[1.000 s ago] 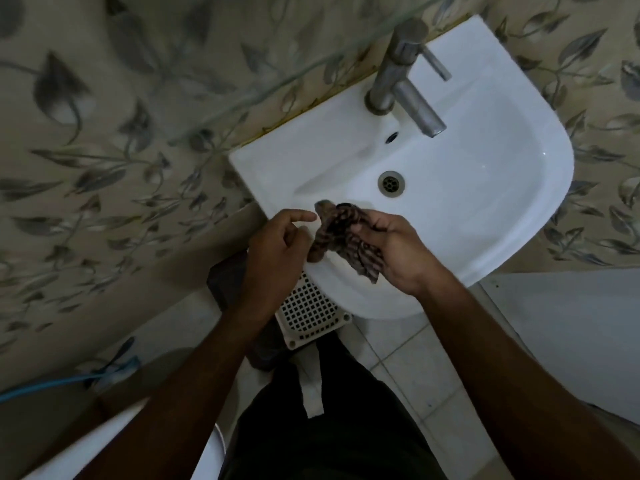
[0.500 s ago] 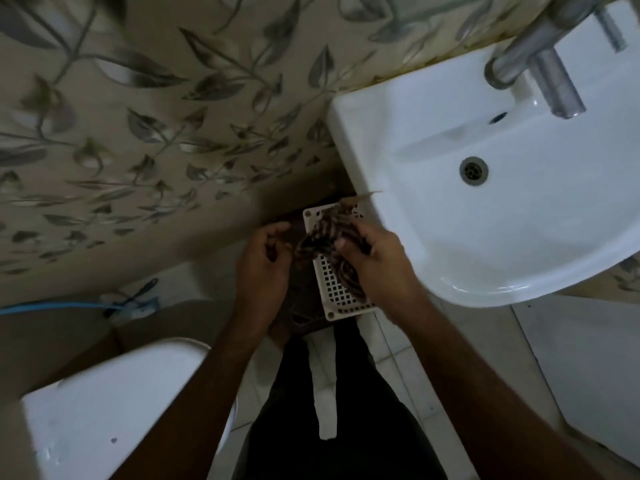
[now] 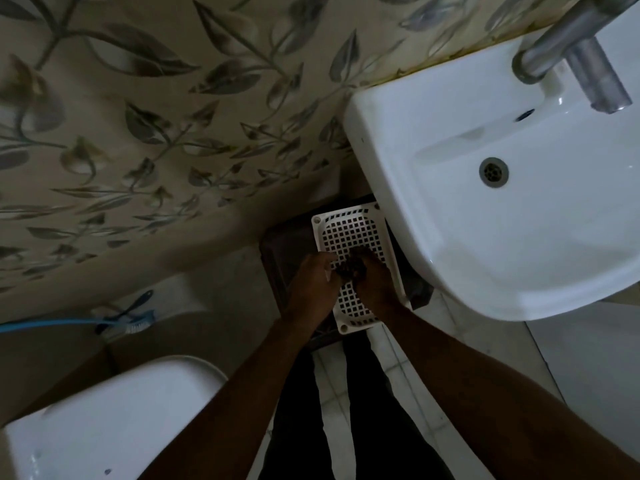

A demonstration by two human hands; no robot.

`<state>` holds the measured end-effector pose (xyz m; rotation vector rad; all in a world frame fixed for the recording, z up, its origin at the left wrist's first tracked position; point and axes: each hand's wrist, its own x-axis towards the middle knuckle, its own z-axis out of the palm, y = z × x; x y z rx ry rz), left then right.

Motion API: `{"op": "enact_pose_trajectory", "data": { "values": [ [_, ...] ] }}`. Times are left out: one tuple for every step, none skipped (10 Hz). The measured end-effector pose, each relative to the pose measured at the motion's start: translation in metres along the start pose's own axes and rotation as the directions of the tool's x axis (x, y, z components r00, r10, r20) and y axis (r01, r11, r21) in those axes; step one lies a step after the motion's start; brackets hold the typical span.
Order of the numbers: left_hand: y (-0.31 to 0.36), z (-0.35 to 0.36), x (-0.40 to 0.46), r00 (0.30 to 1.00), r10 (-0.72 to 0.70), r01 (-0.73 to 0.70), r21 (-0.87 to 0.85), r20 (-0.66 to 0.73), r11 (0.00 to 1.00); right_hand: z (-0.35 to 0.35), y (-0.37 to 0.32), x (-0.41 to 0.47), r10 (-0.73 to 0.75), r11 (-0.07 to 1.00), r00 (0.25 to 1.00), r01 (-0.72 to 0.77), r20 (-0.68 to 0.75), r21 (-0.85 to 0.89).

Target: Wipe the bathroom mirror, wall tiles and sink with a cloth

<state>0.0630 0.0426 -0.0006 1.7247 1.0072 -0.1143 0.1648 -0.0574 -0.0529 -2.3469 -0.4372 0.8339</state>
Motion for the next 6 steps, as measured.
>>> {"op": "enact_pose_trajectory", "data": {
  "values": [
    [-0.006, 0.009, -0.002, 0.999, 0.026, -0.027, 0.043, 0.022, 0.999, 0.011, 0.017, 0.01, -0.045, 0.995, 0.999, 0.044, -0.009, -0.086],
    [-0.016, 0.016, -0.005, 0.999, 0.041, -0.043, 0.068, 0.032, 0.997, 0.015, 0.021, 0.012, -0.045, 0.995, 0.999, 0.047, 0.029, -0.085],
    [-0.026, 0.02, -0.009, 0.999, 0.038, -0.04, 0.068, 0.031, 0.997, 0.019, 0.026, 0.011, -0.015, 0.976, 0.992, 0.042, 0.127, -0.213],
    [-0.036, 0.026, -0.013, 0.997, 0.078, -0.079, 0.103, 0.014, 0.992, 0.034, 0.042, 0.009, -0.032, 0.932, 0.977, 0.106, 0.212, -0.347],
    [-0.044, 0.03, -0.021, 0.997, 0.071, -0.075, 0.115, 0.043, 0.991, 0.039, 0.039, 0.013, -0.041, 0.903, 0.969, 0.141, 0.245, -0.407],
    [-0.038, 0.035, -0.022, 0.997, 0.064, -0.065, 0.04, 0.036, 0.997, 0.032, 0.029, 0.014, -0.057, 0.942, 0.991, 0.094, 0.124, -0.321]
  ]
}}
